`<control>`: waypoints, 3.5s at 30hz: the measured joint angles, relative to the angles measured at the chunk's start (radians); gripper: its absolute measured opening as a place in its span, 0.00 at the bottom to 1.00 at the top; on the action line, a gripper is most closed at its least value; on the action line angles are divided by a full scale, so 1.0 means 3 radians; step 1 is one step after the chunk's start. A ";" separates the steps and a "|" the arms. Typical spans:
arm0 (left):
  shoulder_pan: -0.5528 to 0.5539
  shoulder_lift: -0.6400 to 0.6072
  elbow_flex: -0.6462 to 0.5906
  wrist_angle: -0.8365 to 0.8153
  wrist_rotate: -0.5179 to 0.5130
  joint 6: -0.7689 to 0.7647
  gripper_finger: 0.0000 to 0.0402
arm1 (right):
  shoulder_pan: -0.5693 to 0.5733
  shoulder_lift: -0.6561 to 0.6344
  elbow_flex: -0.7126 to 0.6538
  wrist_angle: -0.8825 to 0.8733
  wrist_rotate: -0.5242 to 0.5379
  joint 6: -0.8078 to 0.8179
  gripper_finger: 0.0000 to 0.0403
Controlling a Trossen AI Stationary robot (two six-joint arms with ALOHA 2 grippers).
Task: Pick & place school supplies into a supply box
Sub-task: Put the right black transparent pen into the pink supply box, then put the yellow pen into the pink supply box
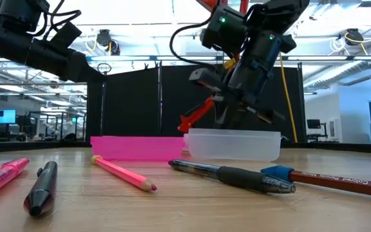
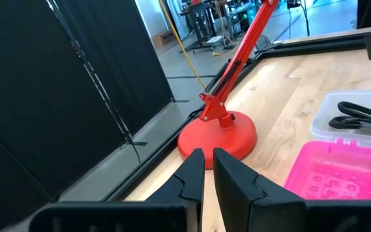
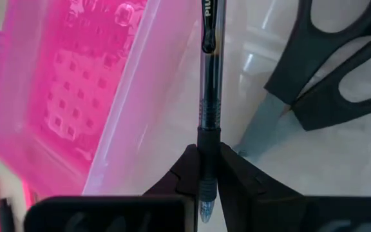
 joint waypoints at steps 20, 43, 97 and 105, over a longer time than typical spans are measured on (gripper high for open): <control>0.0003 -0.0001 0.0000 -0.0008 0.0001 -0.0057 0.10 | 0.0005 0.0002 0.0001 -0.0001 0.0022 0.0184 0.17; 0.0003 -0.0001 0.0000 -0.0015 0.0305 0.0095 0.10 | 0.0203 -0.0988 0.0005 -0.0003 0.0210 -0.0812 0.22; -0.1162 0.0426 0.0759 -0.2071 0.0347 -0.2379 0.10 | 0.0695 -0.3602 -0.3461 0.3374 0.1229 -0.4516 0.00; -0.2272 0.1613 0.2089 -0.3450 0.0284 -0.4564 0.10 | 0.0695 -0.3609 -0.3464 0.3449 0.1226 -0.4537 0.00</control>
